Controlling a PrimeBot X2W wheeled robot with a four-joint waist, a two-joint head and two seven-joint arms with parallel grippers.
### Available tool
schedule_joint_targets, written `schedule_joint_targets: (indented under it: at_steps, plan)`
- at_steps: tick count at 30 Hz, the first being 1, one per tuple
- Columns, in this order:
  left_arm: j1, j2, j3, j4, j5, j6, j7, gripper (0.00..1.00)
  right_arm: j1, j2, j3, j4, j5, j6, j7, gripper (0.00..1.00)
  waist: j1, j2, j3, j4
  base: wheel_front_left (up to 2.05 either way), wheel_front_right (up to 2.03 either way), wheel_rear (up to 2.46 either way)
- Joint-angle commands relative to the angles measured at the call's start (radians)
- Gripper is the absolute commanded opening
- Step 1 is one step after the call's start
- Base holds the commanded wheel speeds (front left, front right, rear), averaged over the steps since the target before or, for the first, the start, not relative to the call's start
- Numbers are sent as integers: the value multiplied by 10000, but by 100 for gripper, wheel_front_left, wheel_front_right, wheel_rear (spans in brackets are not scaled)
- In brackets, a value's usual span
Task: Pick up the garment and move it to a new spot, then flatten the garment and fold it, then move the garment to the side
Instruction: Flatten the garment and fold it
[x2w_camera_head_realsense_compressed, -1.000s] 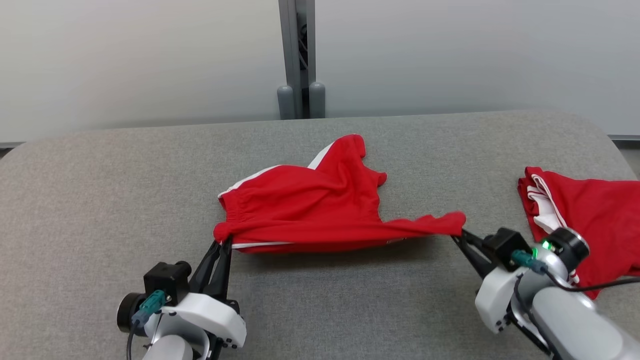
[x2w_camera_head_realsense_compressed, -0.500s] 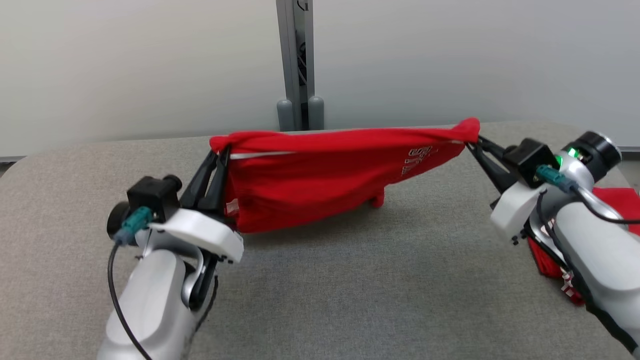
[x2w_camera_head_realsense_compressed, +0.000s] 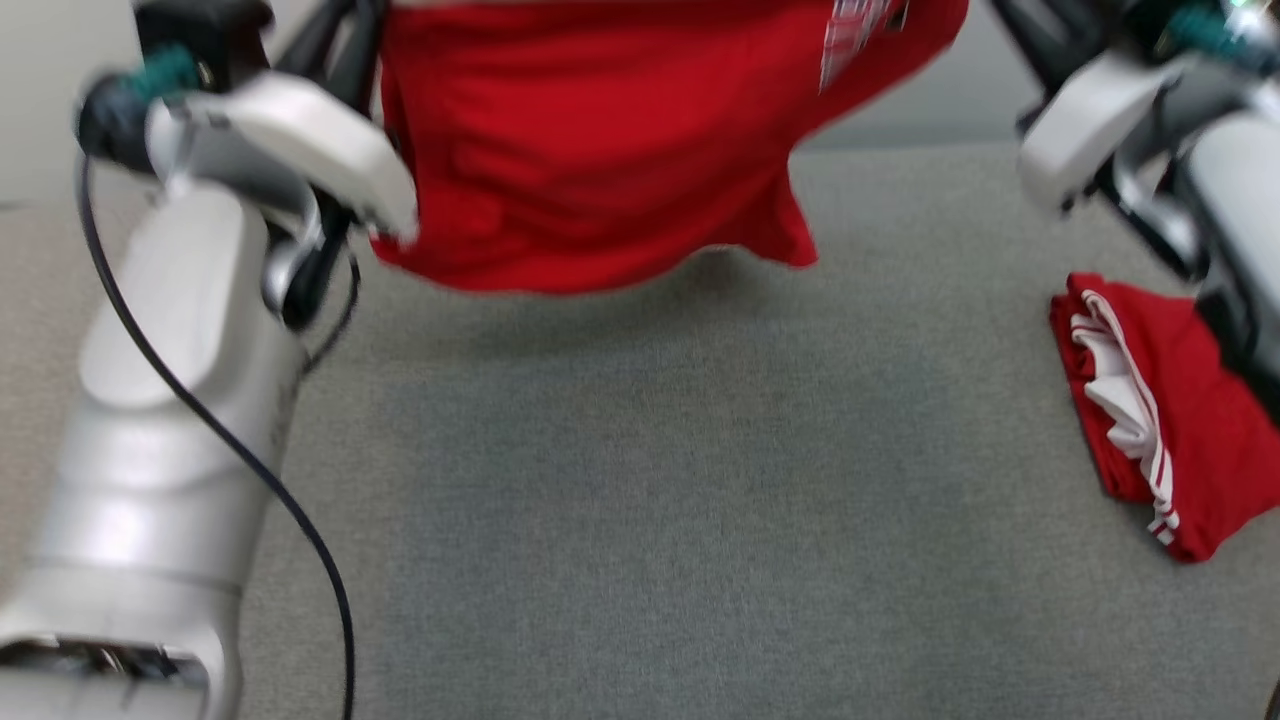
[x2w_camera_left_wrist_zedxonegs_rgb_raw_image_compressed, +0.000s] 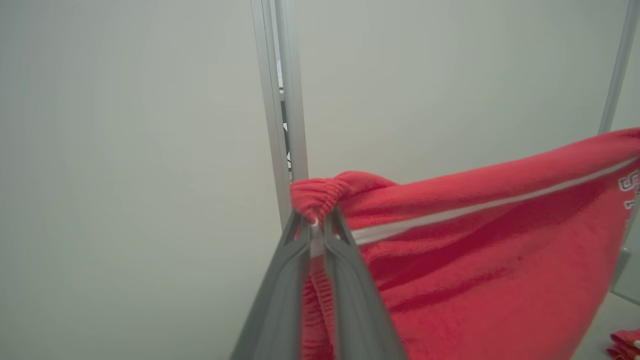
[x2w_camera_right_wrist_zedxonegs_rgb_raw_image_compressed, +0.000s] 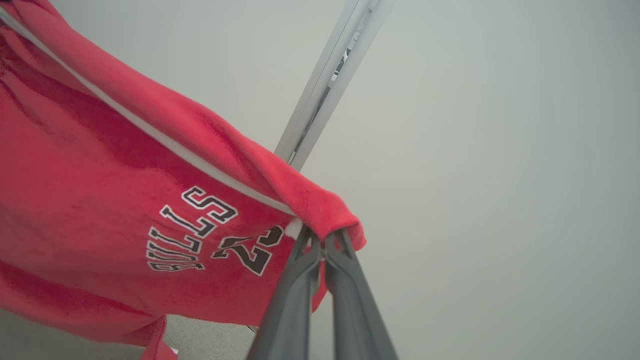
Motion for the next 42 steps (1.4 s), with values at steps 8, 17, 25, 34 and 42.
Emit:
schedule_joint_targets:
  at_steps: [8,17,25,34,42]
  plan:
    - [-3746,143,82,1203,514,510,-1217,0,-3569,775,-1308,2069,-372,-20,-1202,0,0,0,2641,-410,0,0,0]
    - [-4223,-295,478,658,1014,1016,-1627,0,-3308,2080,-3771,1814,-2138,-12,-1389,0,0,0,3823,-547,0,0,0]
    - [-2726,-536,639,953,1279,691,-1635,0,-1459,2738,-3953,2139,-2344,-12,-1395,0,0,0,4088,-454,0,0,0]
    - [-1364,-619,565,2261,1371,327,-1637,0,214,2671,-2928,2845,-1651,-12,-1395,0,0,0,3509,-255,0,0,0]
    - [5,-612,289,3368,1418,89,-1636,0,1668,2255,-1521,3249,-307,-12,-1381,0,0,0,2482,-48,0,0,0]
